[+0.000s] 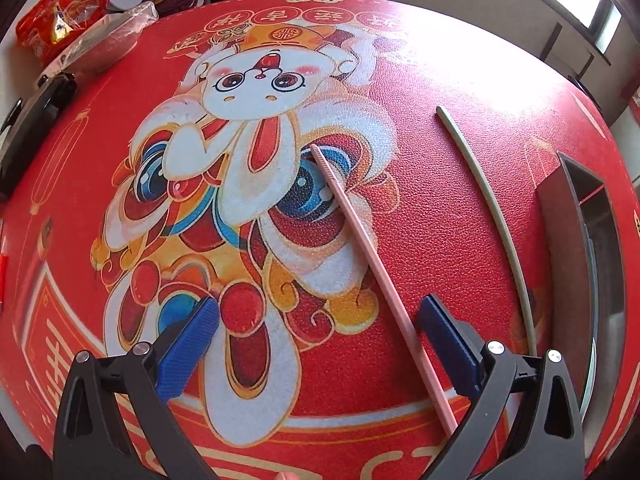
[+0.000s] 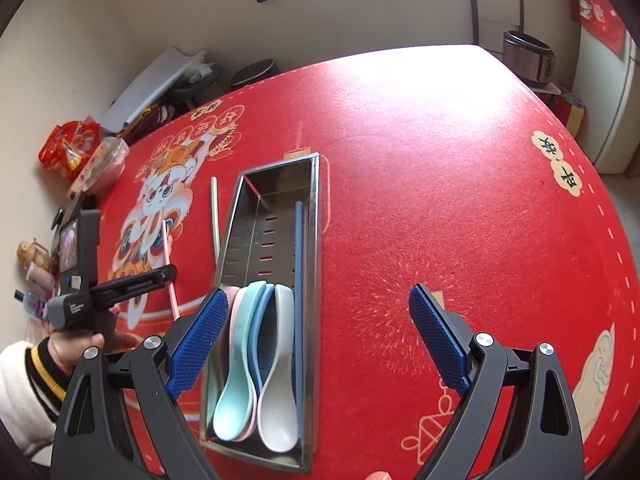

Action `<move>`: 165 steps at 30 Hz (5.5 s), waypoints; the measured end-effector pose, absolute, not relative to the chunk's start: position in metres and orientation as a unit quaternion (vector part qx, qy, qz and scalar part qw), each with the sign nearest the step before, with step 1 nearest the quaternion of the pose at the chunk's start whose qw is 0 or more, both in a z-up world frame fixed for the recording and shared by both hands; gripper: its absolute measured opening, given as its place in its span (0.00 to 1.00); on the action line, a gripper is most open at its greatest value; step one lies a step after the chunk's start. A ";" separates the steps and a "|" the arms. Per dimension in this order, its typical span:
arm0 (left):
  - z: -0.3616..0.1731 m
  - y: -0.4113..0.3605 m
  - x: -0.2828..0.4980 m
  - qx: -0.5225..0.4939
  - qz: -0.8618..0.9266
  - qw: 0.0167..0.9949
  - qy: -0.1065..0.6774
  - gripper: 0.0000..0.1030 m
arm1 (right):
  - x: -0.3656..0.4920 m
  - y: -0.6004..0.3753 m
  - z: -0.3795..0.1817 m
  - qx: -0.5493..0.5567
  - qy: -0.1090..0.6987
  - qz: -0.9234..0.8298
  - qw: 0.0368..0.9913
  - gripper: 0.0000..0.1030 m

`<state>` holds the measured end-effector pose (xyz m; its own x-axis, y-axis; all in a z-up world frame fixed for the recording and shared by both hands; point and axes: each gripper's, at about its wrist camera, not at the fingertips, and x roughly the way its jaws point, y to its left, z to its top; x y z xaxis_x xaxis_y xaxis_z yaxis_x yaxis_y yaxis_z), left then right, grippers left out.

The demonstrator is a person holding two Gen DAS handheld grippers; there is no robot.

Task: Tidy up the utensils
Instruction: 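Move the left tool to the remaining pink chopstick and close on it, then close the right tool on the sage-green chopstick while the left tool lifts the pink chopstick, then lower the sage-green chopstick into the tray, open right tool while left carries pink chopstick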

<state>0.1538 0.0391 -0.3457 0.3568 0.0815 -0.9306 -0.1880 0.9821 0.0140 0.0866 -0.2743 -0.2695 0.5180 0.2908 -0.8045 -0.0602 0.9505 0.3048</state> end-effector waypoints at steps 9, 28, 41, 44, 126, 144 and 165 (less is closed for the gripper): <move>-0.347 0.040 0.159 -0.051 0.093 0.818 0.566 0.95 | 0.091 -0.276 -0.277 0.130 0.491 0.099 0.856 0.86; -0.341 0.034 0.157 -0.046 0.082 0.813 0.575 0.81 | 0.089 -0.286 -0.275 0.149 0.482 0.094 0.859 0.86; -0.332 0.004 0.139 -0.020 0.015 0.818 0.575 0.09 | 0.092 -0.288 -0.278 0.158 0.483 0.100 0.855 0.86; -0.331 0.009 0.129 -0.038 0.005 0.822 0.569 0.06 | 0.092 -0.288 -0.281 0.163 0.489 0.104 0.851 0.86; -0.284 0.135 0.082 -0.178 -0.087 0.843 0.500 0.05 | 0.138 -0.105 -0.292 0.141 0.541 0.173 0.811 0.06; -0.262 0.085 0.079 -0.162 -0.137 0.844 0.492 0.05 | 0.119 -0.186 -0.257 0.146 0.493 0.139 0.847 0.06; -0.258 0.071 0.074 -0.170 -0.132 0.844 0.491 0.05 | 0.131 -0.214 -0.308 0.046 0.533 0.079 0.841 0.06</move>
